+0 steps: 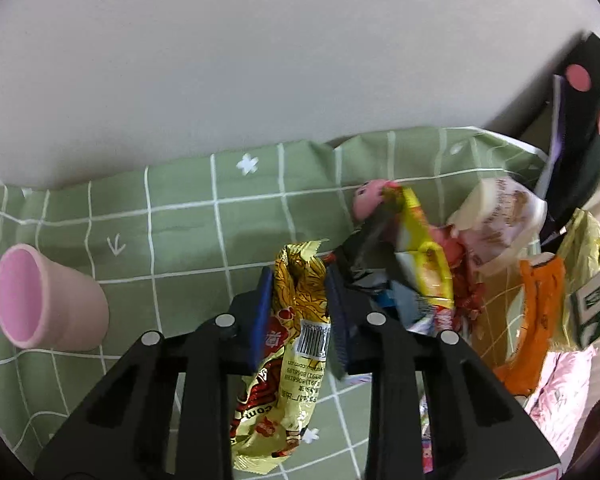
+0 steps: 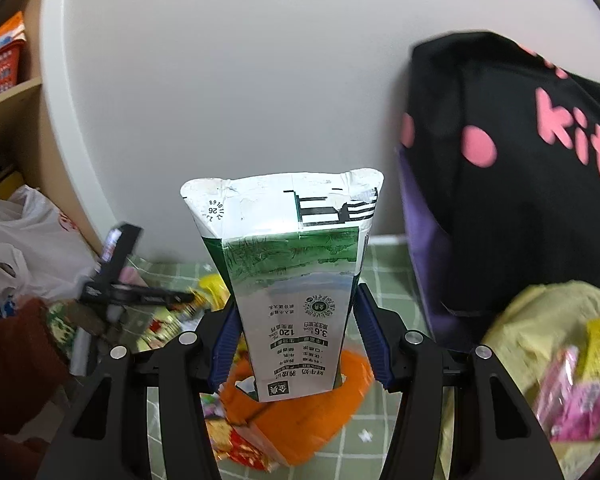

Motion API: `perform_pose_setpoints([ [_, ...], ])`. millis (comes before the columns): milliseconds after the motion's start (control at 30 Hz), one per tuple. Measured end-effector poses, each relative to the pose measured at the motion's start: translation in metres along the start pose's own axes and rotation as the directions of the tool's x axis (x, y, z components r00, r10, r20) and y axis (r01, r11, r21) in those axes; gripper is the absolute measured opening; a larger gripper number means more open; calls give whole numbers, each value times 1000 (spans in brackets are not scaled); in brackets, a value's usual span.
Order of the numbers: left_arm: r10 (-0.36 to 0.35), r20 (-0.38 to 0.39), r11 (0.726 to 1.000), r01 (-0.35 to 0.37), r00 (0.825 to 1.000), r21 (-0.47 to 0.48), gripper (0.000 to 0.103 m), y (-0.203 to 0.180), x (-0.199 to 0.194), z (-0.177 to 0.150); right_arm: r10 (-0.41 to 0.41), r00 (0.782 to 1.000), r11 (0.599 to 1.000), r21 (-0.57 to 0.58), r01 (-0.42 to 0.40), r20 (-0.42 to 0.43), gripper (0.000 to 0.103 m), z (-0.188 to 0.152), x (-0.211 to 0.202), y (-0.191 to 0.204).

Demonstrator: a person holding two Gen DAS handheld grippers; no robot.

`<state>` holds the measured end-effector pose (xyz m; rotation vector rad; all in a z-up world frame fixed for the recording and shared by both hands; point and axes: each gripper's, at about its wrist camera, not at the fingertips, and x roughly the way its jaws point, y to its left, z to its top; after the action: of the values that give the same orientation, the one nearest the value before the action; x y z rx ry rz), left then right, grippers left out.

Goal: Collect trash
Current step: 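Carry the gold packet and milk carton over the yellow bag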

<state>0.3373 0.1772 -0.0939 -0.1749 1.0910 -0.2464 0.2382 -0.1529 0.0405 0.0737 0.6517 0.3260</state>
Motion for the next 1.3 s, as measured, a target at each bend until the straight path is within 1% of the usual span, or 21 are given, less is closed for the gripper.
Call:
perform_pose_setpoints([
  [133,-16,99,1000,14,995,22,25,-19,-36,0,-37,999,999,27,38,-26,51,-14,-4,-12],
  [200,-59,169,998,54,984,35,25,-31,-60,2,-52,998,998,34,53,-32,51,-22,-7,-17],
  [300,-149,263,989,137,953,60,25,-58,-91,12,-79,996,996,43,80,-32,51,-30,-15,-25],
  [367,-221,319,975,204,922,86,25,-71,-111,17,-91,996,994,57,92,-25,51,-33,-21,-29],
  [433,-303,368,953,272,879,135,25,-92,-132,23,-107,994,992,72,108,-9,51,-35,-30,-33],
  [467,-328,378,944,290,866,154,25,-105,-134,26,-115,993,990,76,115,1,51,-35,-35,-34],
  [500,-364,388,931,315,847,186,25,-119,-141,29,-127,992,989,81,125,15,51,-34,-42,-36],
  [533,-398,392,916,337,829,218,25,-134,-146,32,-139,990,987,86,135,35,51,-34,-50,-38],
  [567,-421,391,905,351,818,240,25,-145,-148,34,-147,988,986,91,142,51,51,-33,-58,-41],
  [633,-486,377,868,388,788,309,25,-182,-149,37,-171,981,981,104,162,90,51,-31,-76,-46],
  [667,-505,371,856,396,779,333,25,-195,-151,39,-186,977,979,110,174,107,51,-27,-85,-49],
  [733,-555,353,819,420,753,390,25,-230,-149,38,-226,963,970,121,209,146,51,-25,-106,-56],
  [767,-586,335,794,439,738,421,25,-250,-146,37,-246,955,966,128,227,163,51,-25,-116,-60],
  [833,-652,292,734,484,700,477,25,-290,-142,35,-299,933,951,149,272,202,51,-24,-141,-71],
  [933,-704,258,676,513,662,529,25,-336,-134,31,-392,890,917,181,356,234,51,-23,-176,-93],
  [967,-713,253,665,518,654,538,26,-342,-132,30,-423,874,903,196,383,240,51,-24,-186,-102],
  [1033,-743,226,632,550,630,546,26,-370,-122,30,-469,849,879,227,420,243,51,-28,-202,-119],
  [1067,-753,212,620,566,622,543,26,-378,-119,29,-488,839,867,242,435,242,51,-31,-210,-126],
  [1133,-780,178,589,608,600,532,26,-403,-106,29,-519,820,847,275,454,242,51,-36,-225,-141],
  [1200,-800,165,565,630,577,533,26,-419,-96,27,-536,809,833,306,460,243,51,-40,-234,-155],
  [1300,-832,160,526,662,532,535,26,-442,-85,22,-542,806,825,333,457,237,51,-43,-238,-172],
])
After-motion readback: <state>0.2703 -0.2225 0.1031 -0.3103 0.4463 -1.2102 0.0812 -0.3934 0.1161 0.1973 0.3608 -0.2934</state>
